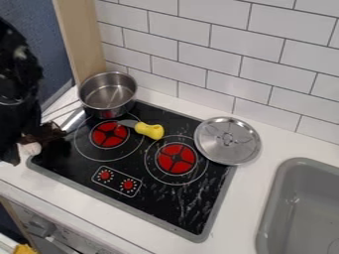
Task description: Put the monkey doll at the bottom right corner of the stove
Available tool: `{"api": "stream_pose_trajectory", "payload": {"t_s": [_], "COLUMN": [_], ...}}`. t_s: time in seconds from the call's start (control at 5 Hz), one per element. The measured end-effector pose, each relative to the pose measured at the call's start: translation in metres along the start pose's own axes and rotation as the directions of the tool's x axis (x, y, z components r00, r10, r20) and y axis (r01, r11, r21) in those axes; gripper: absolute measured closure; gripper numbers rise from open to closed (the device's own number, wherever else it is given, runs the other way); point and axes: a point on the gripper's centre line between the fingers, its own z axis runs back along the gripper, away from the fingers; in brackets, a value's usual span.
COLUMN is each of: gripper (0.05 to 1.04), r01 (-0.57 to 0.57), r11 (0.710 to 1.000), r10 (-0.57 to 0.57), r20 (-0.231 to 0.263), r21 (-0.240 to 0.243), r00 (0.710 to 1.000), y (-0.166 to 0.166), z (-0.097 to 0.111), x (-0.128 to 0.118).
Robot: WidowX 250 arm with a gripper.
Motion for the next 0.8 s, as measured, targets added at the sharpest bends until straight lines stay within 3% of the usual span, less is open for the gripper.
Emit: {"api": "stream_pose_trajectory", "payload": {"t_s": [0.2, 0.4, 0.8], "gripper": [0.083, 0.083, 0.128], "r01": [-0.009, -0.025, 0.026], "r11": [1.0, 0.998, 0.981], "r10": [0.008, 0.027, 0.021], "r20": [0.01, -0.023, -0.237], "r21": [0.028, 0.055, 0.193], "r00": [1.0, 0.999, 0.971], "y": [-0.007, -0.014, -0.022], "z": [-0.005, -0.008, -0.013], "x": [-0.004, -0.006, -0.002]}}
